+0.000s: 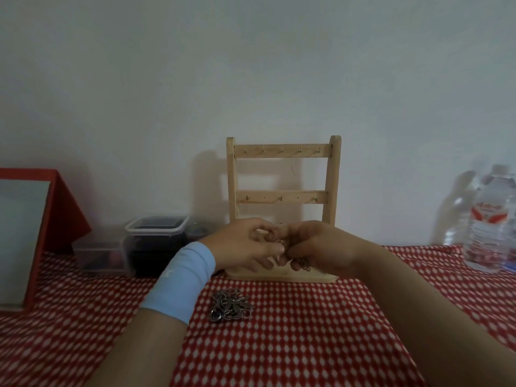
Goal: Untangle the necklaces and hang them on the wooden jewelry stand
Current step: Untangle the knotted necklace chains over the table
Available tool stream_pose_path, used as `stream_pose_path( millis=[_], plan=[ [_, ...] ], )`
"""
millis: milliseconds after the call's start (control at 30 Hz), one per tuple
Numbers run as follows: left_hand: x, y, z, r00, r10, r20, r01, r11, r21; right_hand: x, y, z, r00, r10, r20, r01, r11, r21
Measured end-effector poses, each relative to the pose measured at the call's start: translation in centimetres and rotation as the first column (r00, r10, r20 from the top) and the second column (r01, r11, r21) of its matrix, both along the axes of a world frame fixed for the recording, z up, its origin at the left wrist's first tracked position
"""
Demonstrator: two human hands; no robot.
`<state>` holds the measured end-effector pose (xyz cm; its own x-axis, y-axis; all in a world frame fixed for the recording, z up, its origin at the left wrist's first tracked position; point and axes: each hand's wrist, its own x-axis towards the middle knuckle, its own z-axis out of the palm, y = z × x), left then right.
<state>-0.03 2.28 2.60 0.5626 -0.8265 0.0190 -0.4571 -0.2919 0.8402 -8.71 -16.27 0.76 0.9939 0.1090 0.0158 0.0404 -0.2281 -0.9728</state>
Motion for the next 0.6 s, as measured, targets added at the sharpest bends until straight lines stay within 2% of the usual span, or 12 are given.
stream_pose_path(
  millis=[67, 200, 333, 433, 600],
  plan=[
    [0.4, -0.3, -0.9, 0.999, -0.009, 0.044, 0.010, 1.000, -0.017, -0.1, 0.1, 0.1, 1.000, -0.023, 0.001, 0.023, 1.000, 0.006],
    [1.5, 0.0, -1.3, 0.978, 0.056, 0.202, -0.073, 0.994, 0.083, -0.4, 0.2, 0.4, 0.992, -0.119, -0.041, 0.116, 0.991, -0.066],
    [1.2, 0.4, -0.9, 0.988, 0.046, 0.150, -0.068, 0.988, 0.141, -0.8, 0.5, 0.6, 0.992, -0.128, -0.025, 0.115, 0.950, -0.291],
    [0.8, -0.1, -1.0, 0.992, 0.063, 0.110, -0.078, 0.987, 0.141, -0.9, 0.7, 0.7, 0.993, -0.117, -0.004, 0.106, 0.915, -0.390],
    [1.3, 0.3, -0.9, 0.958, 0.081, 0.276, -0.123, 0.983, 0.138, -1.1, 1.0, 0.8, 0.979, -0.189, 0.074, 0.203, 0.904, -0.377]
  ],
)
